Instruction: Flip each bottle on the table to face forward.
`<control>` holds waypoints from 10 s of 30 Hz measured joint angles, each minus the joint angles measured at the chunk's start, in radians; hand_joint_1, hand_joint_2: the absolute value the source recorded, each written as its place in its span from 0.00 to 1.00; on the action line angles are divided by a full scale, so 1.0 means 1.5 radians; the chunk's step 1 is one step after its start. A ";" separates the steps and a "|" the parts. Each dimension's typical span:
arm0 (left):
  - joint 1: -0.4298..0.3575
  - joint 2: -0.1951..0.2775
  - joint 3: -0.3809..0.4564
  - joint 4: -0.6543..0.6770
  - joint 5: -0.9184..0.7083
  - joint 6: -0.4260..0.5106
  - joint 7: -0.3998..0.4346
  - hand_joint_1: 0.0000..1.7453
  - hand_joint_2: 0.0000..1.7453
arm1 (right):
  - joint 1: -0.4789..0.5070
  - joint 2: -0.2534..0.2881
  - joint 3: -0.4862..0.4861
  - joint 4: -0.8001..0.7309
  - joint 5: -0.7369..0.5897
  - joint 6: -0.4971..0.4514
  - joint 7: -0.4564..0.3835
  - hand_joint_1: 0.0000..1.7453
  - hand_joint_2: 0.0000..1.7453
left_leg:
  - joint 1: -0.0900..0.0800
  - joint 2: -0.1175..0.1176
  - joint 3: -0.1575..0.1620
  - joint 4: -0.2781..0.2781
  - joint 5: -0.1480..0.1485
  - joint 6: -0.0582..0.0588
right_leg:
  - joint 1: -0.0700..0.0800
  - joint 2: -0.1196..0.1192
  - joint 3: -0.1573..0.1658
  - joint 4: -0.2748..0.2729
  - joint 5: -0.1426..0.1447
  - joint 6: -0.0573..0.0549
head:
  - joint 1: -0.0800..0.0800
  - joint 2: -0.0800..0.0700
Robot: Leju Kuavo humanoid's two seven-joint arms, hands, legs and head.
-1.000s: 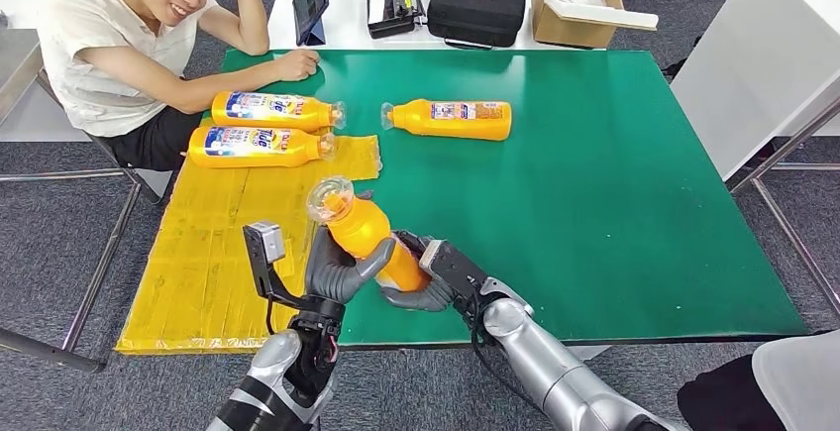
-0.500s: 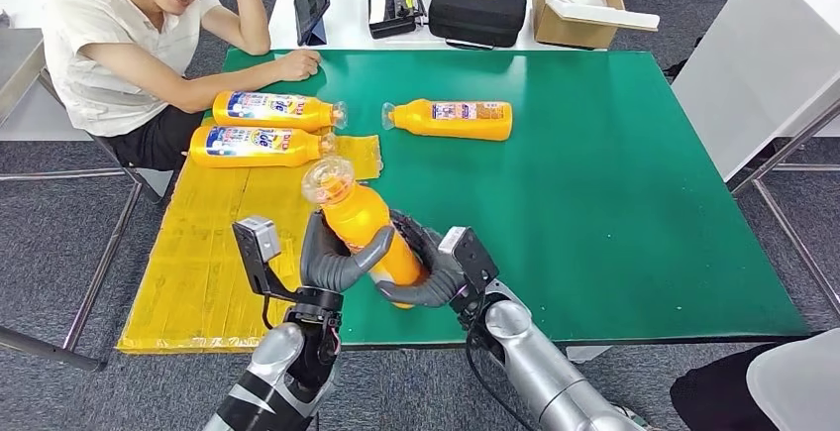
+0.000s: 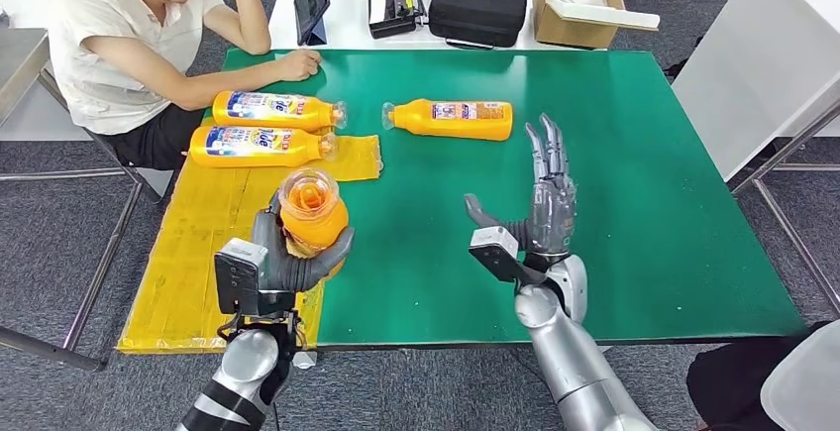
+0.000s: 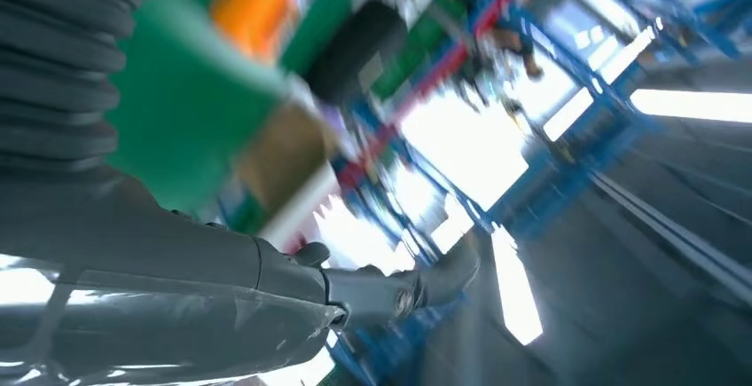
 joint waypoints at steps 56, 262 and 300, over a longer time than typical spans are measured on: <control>-0.338 0.035 -0.010 0.604 -0.577 -0.346 0.200 0.00 1.00 | -0.012 0.000 0.005 0.048 -0.211 0.064 -0.023 0.00 1.00 | 0.000 0.000 0.004 0.000 0.001 0.000 | 0.000 0.000 0.005 0.001 0.000 0.000 | 0.000 0.000; 0.027 -0.045 -0.002 0.012 0.193 -0.105 0.010 1.00 1.00 | 0.008 -0.020 0.335 0.097 -0.244 0.437 0.031 0.00 1.00 | 0.000 0.000 -0.006 0.000 0.004 0.001 | 0.000 -0.001 -0.006 0.000 0.003 0.000 | 0.000 0.000; -0.105 0.019 0.070 0.290 -0.592 -0.049 0.196 1.00 1.00 | 0.144 -0.011 0.149 -0.071 -0.151 0.328 -0.016 0.00 1.00 | 0.000 0.000 -0.006 0.000 0.004 0.001 | 0.000 -0.001 -0.006 0.000 0.003 0.000 | 0.000 0.000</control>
